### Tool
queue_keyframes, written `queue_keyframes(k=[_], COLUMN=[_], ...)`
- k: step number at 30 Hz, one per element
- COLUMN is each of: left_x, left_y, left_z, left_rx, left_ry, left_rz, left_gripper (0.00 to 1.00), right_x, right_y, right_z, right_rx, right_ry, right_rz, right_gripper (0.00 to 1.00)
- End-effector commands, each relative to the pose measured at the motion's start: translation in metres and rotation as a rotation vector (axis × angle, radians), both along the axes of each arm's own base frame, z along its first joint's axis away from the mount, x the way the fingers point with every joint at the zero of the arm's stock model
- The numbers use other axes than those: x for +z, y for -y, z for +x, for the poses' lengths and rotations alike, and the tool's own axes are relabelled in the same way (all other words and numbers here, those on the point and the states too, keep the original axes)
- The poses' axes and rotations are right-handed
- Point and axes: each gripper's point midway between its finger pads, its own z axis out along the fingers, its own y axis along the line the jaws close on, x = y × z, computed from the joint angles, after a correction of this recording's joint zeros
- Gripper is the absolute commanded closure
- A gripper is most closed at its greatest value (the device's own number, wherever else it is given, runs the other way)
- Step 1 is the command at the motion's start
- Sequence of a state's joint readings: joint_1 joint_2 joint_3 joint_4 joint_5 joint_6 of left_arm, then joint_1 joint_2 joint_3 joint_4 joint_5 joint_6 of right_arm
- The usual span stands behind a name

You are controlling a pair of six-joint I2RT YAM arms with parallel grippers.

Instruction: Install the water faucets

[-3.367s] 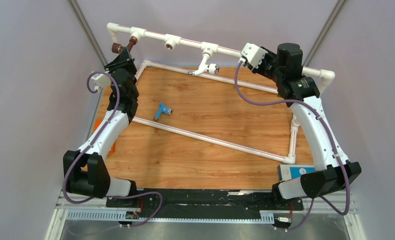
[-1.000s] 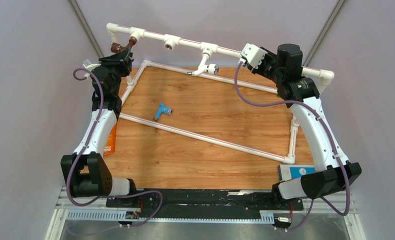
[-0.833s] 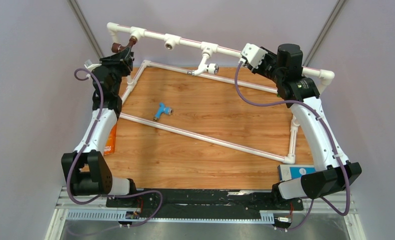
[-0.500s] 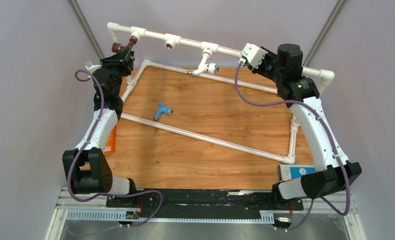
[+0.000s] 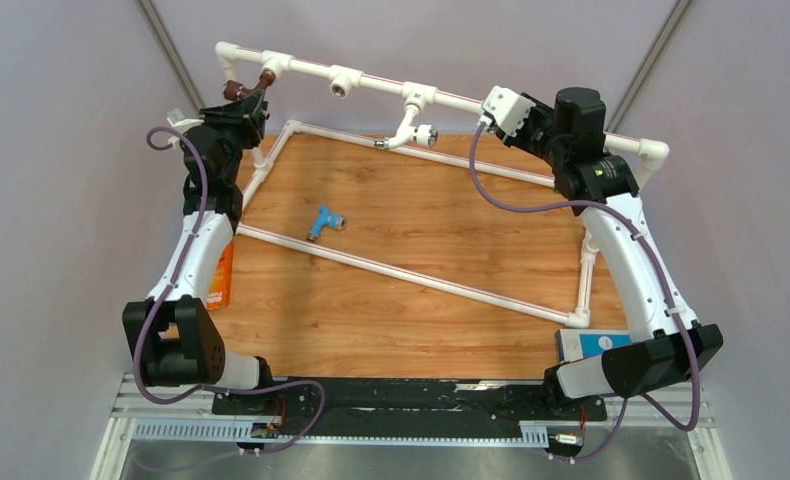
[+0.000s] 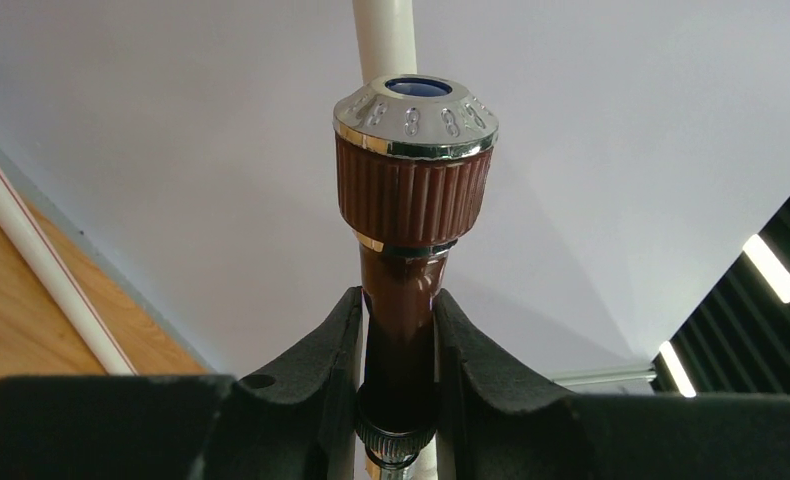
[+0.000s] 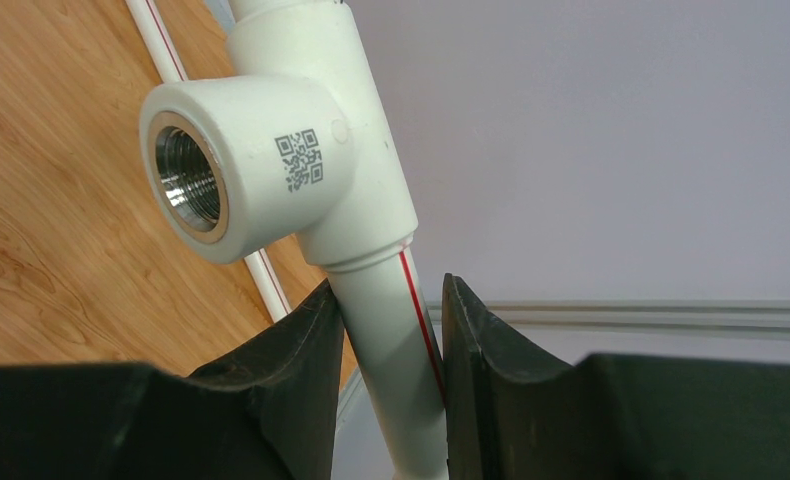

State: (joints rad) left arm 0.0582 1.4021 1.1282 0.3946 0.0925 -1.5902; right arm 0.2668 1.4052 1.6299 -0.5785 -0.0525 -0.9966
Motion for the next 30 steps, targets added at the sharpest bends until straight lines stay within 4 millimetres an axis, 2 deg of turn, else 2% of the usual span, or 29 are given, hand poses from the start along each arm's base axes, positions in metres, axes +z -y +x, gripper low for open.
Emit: queue_keyframes(k=[1,10,17,30], left_x=[-0.035,-0.045,-0.048,-0.046], left_y=[0.011,0.002,0.003,0.004], left_z=[0.017,0.02,0.023,0.025], left_rx=[-0.012,0.035,0.042,0.074], left_ry=[-0.103,-0.114,-0.106,-0.02], left_rz=[0.148,0.313,0.458,0.754], left_gripper=[1.0,1.0,1.0,1.0], right_x=[-0.035,-0.034,-0.034,-0.033], right_y=[-0.034,-0.032,-0.033,-0.033], right_z=[-0.019,-0.02,-0.02,-0.019], right_rx=[0.075,0.074,0.077,0.078], right_ry=[-0.173,-0.172,-0.173,-0.17], right_rz=[0.163,0.162,0.162,0.16], right_gripper=[1.0,1.0,1.0,1.0])
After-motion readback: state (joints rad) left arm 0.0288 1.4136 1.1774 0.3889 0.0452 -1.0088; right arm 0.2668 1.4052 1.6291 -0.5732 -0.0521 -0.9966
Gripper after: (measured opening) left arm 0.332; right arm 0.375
